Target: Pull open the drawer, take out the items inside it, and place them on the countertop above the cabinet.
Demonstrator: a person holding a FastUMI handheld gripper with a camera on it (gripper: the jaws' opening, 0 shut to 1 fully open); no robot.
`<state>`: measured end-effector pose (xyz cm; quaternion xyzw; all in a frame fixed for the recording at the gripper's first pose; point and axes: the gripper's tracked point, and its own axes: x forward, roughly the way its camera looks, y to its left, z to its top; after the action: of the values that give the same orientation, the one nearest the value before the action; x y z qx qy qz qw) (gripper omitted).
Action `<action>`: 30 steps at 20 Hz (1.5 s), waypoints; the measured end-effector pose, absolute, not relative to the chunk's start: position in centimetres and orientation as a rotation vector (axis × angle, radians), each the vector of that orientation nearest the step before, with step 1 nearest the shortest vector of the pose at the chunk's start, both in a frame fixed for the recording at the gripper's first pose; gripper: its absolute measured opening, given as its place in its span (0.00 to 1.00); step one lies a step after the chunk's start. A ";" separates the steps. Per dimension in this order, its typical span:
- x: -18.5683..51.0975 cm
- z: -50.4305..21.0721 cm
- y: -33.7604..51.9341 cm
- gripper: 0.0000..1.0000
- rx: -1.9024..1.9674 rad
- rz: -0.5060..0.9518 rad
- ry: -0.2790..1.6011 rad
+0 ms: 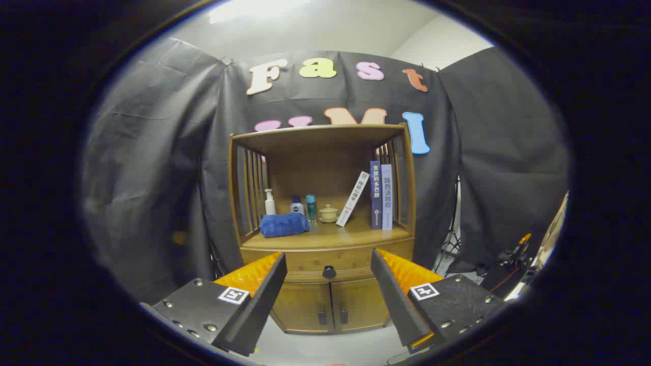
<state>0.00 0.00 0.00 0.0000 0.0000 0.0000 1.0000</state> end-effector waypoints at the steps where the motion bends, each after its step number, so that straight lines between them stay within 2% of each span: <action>1: 0.0 -0.3 0.0 1.00 0.003 -0.001 0.008; 19: 1.5 -3.4 -2.6 0.99 -0.002 -0.037 0.031; 24: 5.1 -5.2 -4.2 0.99 -0.017 -0.049 0.020; 30: 13.0 -8.9 -4.3 1.00 0.014 -0.032 0.042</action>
<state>13.04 -4.25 -8.87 0.0071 0.0208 -0.0158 0.9996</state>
